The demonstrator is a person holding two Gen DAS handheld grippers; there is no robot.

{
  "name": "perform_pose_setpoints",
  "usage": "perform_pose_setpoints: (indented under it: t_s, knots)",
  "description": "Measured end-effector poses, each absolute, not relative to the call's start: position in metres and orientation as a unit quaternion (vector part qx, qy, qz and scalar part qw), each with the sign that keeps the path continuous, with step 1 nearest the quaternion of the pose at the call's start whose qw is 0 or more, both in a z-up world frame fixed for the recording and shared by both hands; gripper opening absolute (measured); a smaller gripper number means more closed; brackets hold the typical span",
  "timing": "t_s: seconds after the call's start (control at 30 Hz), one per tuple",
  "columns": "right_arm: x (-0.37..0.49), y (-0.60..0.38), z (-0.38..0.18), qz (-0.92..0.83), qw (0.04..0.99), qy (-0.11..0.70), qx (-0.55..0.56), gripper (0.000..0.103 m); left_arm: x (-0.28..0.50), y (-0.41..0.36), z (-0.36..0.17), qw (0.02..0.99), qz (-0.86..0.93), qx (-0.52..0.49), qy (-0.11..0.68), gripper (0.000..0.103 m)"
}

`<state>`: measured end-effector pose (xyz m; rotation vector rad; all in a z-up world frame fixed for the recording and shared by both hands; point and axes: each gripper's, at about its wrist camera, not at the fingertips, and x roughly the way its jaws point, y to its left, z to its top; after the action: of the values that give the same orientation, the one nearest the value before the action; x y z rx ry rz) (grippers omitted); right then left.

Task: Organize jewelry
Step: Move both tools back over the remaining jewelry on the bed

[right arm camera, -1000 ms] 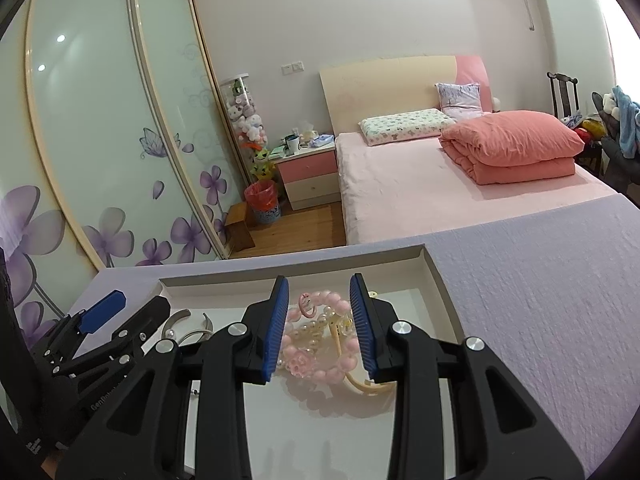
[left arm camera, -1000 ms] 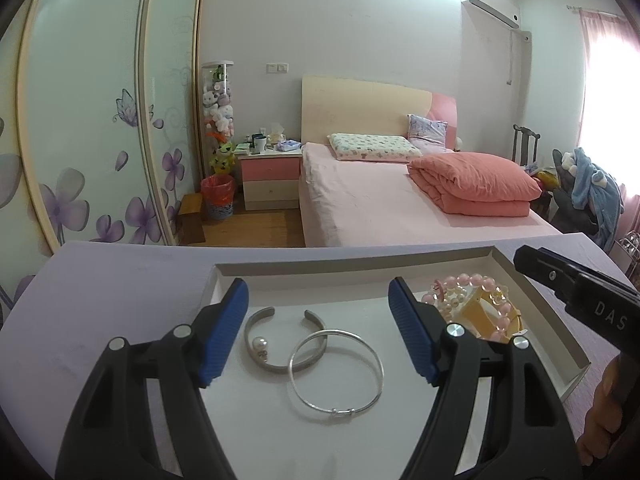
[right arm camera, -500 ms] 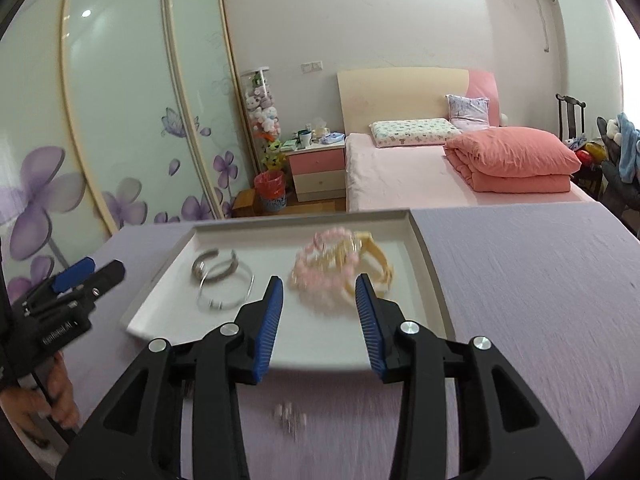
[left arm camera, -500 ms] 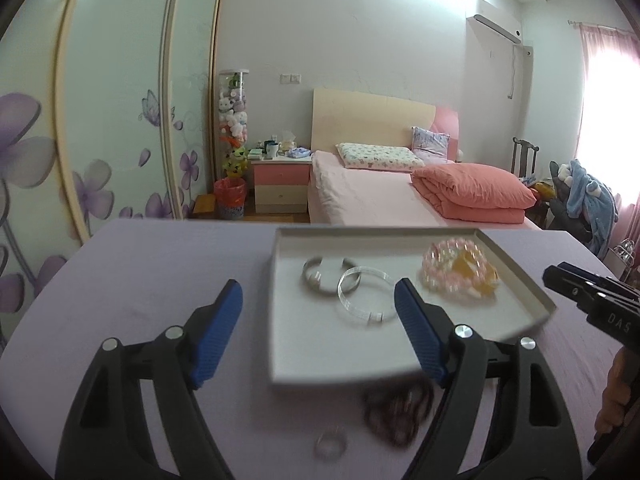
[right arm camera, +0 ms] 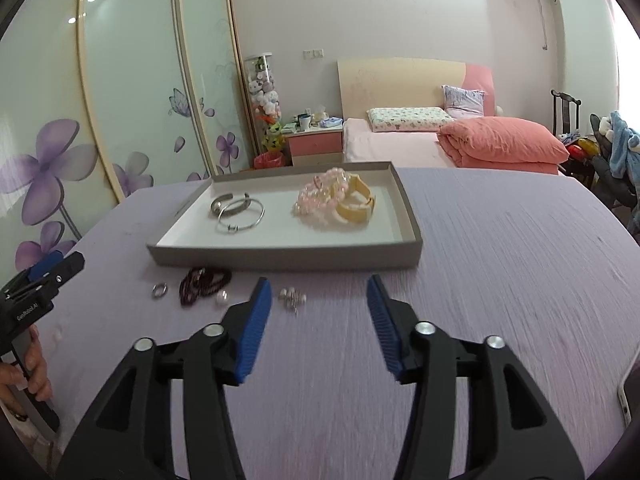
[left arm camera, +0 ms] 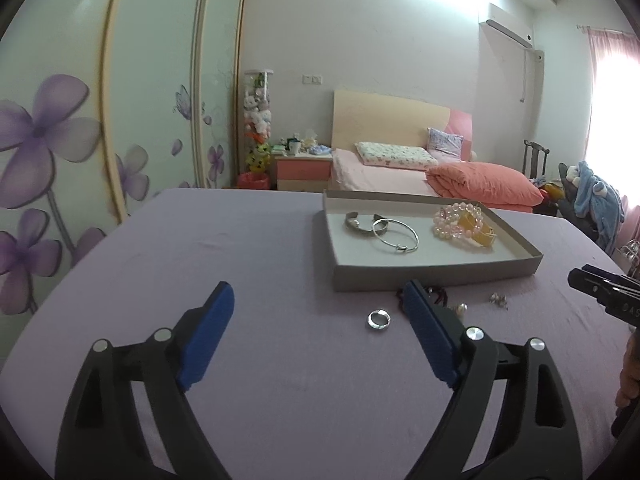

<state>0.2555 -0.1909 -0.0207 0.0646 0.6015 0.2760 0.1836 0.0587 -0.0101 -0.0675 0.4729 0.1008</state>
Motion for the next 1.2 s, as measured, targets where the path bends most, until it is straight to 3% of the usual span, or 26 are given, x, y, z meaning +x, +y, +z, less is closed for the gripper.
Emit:
perform_pose_setpoints:
  t_s: [0.2, 0.3, 0.87, 0.93, 1.0, 1.03, 1.2]
  knots:
    - [0.251, -0.187, -0.032, 0.138, 0.940, 0.313, 0.015, 0.056, 0.154, 0.063, -0.011, 0.974, 0.062, -0.037, 0.213, 0.088]
    - [0.263, -0.180, -0.039, 0.142, 0.932, 0.334, 0.009, 0.050, 0.150, 0.062, -0.010, 0.975, 0.061, -0.035, 0.209, 0.088]
    - [0.326, -0.137, -0.073, 0.135, 0.894, 0.424, -0.049, 0.039, 0.156, 0.064, -0.010, 0.974, 0.058, -0.044, 0.213, 0.088]
    - [0.328, -0.136, -0.072, 0.141, 0.893, 0.424, -0.049, 0.032, 0.157, 0.063, -0.010, 0.974, 0.058, -0.043, 0.213, 0.088]
    - [0.327, -0.134, -0.071, 0.140, 0.894, 0.423, -0.057, 0.011, 0.159, 0.062, -0.010, 0.974, 0.057, -0.043, 0.215, 0.088]
    - [0.325, -0.135, -0.070, 0.139, 0.894, 0.422, -0.058, 0.007, 0.160, 0.062, -0.010, 0.974, 0.056, -0.043, 0.216, 0.088]
    - [0.310, -0.159, -0.069, 0.127, 0.895, 0.426, -0.032, 0.007, 0.159, 0.060, -0.011, 0.974, 0.054, -0.040, 0.215, 0.088]
